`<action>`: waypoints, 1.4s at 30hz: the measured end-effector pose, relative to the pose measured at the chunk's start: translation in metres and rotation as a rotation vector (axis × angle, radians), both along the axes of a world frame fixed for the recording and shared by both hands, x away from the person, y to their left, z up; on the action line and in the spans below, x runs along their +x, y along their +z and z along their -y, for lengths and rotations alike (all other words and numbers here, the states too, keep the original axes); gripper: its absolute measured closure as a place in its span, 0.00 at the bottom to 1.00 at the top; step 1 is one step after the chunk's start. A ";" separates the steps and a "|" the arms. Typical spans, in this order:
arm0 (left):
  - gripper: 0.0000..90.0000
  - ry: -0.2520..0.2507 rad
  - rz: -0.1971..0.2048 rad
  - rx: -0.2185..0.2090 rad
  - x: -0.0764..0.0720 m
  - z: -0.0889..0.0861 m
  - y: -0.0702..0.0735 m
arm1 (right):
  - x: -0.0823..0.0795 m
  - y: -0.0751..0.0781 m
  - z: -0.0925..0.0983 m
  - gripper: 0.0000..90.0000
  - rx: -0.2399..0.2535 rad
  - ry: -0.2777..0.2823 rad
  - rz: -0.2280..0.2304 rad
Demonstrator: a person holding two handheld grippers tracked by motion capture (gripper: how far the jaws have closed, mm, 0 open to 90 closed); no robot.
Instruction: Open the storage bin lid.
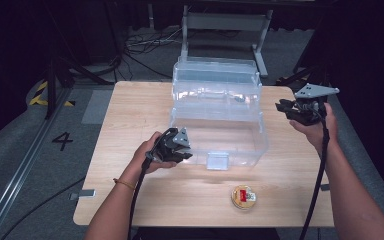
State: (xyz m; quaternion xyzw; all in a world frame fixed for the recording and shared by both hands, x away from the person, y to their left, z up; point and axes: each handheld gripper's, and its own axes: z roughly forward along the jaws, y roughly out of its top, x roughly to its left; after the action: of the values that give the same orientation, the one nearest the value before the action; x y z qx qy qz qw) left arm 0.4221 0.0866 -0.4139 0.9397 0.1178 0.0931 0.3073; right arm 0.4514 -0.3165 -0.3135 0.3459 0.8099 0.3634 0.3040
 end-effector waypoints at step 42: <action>0.80 0.001 0.002 -0.001 0.000 0.000 0.000 | -0.119 -0.074 -0.008 0.31 -0.095 0.195 -0.287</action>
State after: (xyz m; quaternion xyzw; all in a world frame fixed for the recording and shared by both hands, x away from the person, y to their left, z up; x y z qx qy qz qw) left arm 0.4218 0.0866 -0.4141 0.9393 0.1180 0.0942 0.3079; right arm 0.3323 -0.3089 -0.3875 0.2995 0.8909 0.2993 0.1645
